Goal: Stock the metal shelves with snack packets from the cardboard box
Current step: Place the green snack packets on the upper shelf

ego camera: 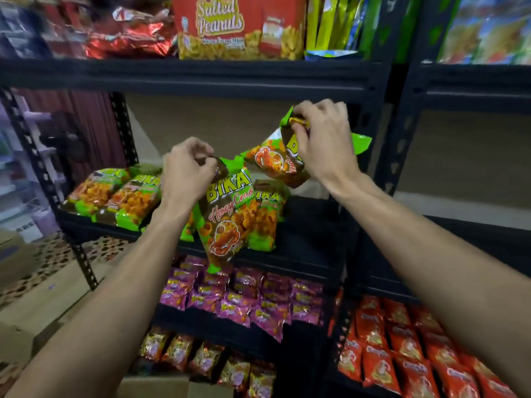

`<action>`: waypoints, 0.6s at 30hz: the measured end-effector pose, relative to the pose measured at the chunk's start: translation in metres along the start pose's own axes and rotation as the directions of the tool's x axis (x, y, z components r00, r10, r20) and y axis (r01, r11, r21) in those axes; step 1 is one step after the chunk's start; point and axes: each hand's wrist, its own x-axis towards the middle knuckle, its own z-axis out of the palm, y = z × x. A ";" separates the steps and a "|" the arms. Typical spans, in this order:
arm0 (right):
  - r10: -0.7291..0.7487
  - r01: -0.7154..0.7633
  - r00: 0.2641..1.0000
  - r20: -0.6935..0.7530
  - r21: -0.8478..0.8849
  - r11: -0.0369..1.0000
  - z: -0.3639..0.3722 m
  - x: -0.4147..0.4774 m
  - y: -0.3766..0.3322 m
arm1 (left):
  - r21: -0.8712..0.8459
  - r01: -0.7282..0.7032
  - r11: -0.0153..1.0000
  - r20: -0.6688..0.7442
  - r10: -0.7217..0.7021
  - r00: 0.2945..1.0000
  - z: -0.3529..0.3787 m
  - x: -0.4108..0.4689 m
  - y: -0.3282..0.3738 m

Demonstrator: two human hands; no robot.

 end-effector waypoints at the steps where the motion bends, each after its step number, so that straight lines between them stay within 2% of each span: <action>1: 0.003 0.000 0.999 0.046 -0.065 0.998 0.013 0.012 0.003 | -0.019 0.011 1.000 0.023 -0.011 1.000 0.005 0.013 -0.008; 4: 0.005 0.051 0.983 0.181 -0.307 0.950 0.045 0.031 0.000 | -0.056 0.032 0.998 0.068 -0.028 0.997 0.016 0.046 -0.025; 9: 0.243 -0.076 0.912 0.329 -0.448 0.891 0.086 0.046 0.003 | -0.141 0.129 0.982 0.184 -0.102 0.978 0.023 0.094 -0.043; 12: 0.398 -0.149 0.804 0.441 -0.500 0.853 0.096 0.061 0.021 | -0.219 0.188 0.958 0.263 -0.128 0.956 0.032 0.105 -0.050; 15: 0.476 -0.118 0.696 0.538 -0.567 0.815 0.108 0.062 0.040 | -0.309 0.227 0.924 0.347 -0.113 0.931 0.042 0.110 -0.055; 18: 0.562 -0.154 0.585 0.585 -0.599 0.785 0.131 0.044 0.061 | -0.352 0.268 0.897 0.430 -0.099 0.897 0.054 0.115 -0.056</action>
